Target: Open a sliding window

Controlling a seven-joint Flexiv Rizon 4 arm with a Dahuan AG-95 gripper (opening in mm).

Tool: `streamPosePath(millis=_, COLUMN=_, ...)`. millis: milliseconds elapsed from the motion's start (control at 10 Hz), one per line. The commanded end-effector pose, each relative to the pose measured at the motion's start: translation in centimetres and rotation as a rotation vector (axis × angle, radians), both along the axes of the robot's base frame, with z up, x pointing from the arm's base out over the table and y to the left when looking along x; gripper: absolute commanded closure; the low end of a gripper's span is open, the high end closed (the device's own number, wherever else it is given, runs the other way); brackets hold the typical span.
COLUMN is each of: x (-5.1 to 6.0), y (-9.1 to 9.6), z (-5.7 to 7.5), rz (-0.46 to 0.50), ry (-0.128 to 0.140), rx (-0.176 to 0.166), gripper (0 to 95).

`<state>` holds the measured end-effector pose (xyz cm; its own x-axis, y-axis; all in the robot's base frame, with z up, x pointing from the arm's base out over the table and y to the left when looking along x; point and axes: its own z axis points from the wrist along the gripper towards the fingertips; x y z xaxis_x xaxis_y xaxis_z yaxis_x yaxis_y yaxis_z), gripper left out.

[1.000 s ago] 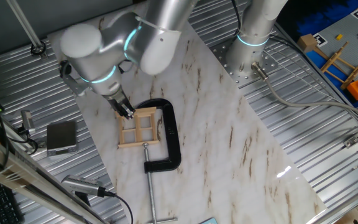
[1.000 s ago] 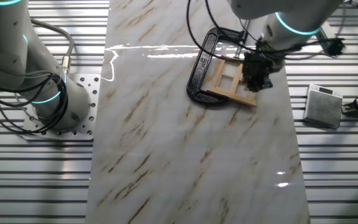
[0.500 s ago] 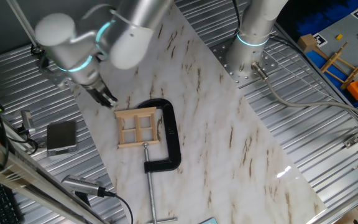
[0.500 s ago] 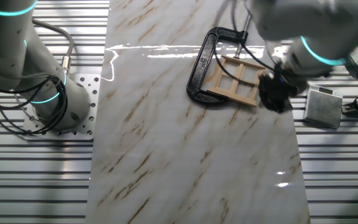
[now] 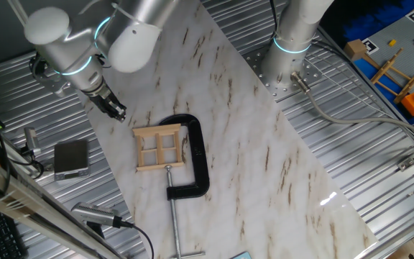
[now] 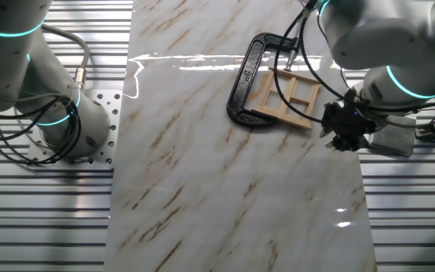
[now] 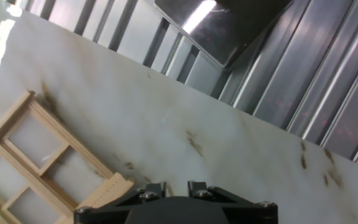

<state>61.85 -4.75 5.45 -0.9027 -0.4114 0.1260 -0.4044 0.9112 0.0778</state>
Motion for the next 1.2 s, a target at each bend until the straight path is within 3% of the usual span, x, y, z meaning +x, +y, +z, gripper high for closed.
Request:
streamPosePath(millis=100, x=0.1, y=-0.1, z=-0.2, rz=-0.052, ry=-0.008, rx=-0.049, gripper=95.0)
streamPosePath(millis=500, x=2.1, y=-5.0, z=-0.2, rz=-0.007, ry=-0.008, rx=-0.068, gripper=95.0)
streamPosePath(millis=700, x=1.6, y=-6.0, z=0.1, rz=0.022, ry=-0.008, rx=-0.063, gripper=95.0)
streamPosePath(millis=1200, x=1.4, y=-6.1, z=0.2, rz=0.059, ry=-0.005, rx=-0.06, gripper=95.0)
